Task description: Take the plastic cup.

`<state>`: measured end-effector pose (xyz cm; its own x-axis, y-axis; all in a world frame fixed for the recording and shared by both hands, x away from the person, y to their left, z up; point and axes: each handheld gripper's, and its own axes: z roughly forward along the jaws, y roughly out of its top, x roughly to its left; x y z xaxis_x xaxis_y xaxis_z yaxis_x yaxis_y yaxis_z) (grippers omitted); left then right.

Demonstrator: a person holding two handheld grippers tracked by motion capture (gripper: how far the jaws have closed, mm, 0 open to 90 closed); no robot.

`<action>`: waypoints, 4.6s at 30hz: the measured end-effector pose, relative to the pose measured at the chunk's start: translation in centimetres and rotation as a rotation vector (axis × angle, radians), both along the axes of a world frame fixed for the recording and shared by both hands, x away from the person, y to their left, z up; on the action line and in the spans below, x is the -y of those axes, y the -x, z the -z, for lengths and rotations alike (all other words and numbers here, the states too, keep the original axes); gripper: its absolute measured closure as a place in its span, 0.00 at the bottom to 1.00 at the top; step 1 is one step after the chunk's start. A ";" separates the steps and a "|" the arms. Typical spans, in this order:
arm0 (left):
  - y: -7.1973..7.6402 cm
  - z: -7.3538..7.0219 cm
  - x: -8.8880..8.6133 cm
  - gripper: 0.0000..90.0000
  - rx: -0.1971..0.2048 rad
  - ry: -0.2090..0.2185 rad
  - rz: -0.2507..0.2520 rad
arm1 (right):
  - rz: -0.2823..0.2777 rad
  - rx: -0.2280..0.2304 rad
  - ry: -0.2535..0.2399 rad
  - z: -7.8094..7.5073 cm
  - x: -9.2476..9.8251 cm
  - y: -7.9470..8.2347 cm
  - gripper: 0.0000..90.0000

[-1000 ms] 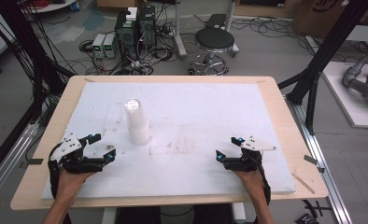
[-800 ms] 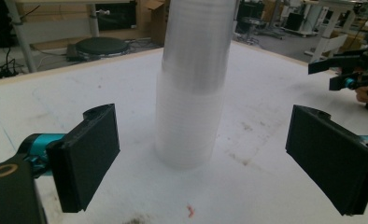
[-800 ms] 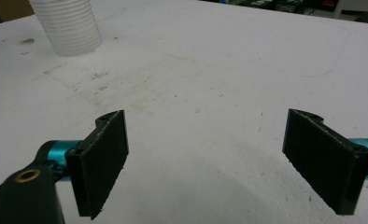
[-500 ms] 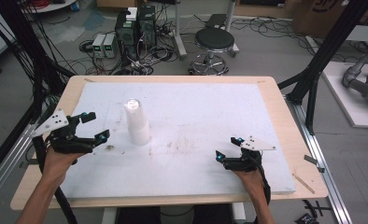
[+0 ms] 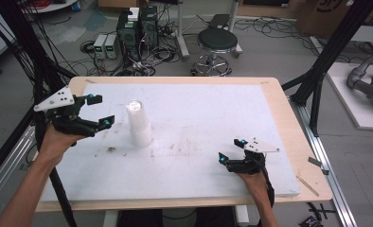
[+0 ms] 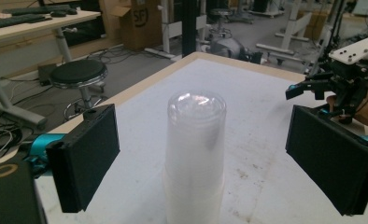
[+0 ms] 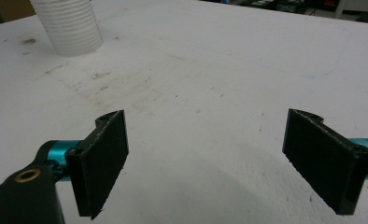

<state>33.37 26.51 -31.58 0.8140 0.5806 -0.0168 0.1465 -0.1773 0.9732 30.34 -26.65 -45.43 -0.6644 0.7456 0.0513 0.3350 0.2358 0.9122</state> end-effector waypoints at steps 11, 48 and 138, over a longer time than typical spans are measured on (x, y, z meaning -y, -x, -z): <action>-3.1 -2.0 1.8 0.11 -0.050 -0.090 0.103 | -0.001 -0.004 -0.001 0.0 0.0 -0.1 0.16; -7.6 0.9 8.1 0.15 -0.262 -0.431 0.177 | -0.002 -0.004 -0.004 0.0 0.1 -0.1 0.16; 2.0 -1.5 10.6 0.41 -0.045 0.003 0.359 | 0.006 -0.011 -0.010 0.0 0.1 -0.1 0.16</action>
<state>31.34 15.88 -30.03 0.9645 0.2576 -0.0587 0.1182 -0.2219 0.9679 30.43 -26.76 -45.44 -0.6590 0.7492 0.0656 0.3465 0.2250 0.9107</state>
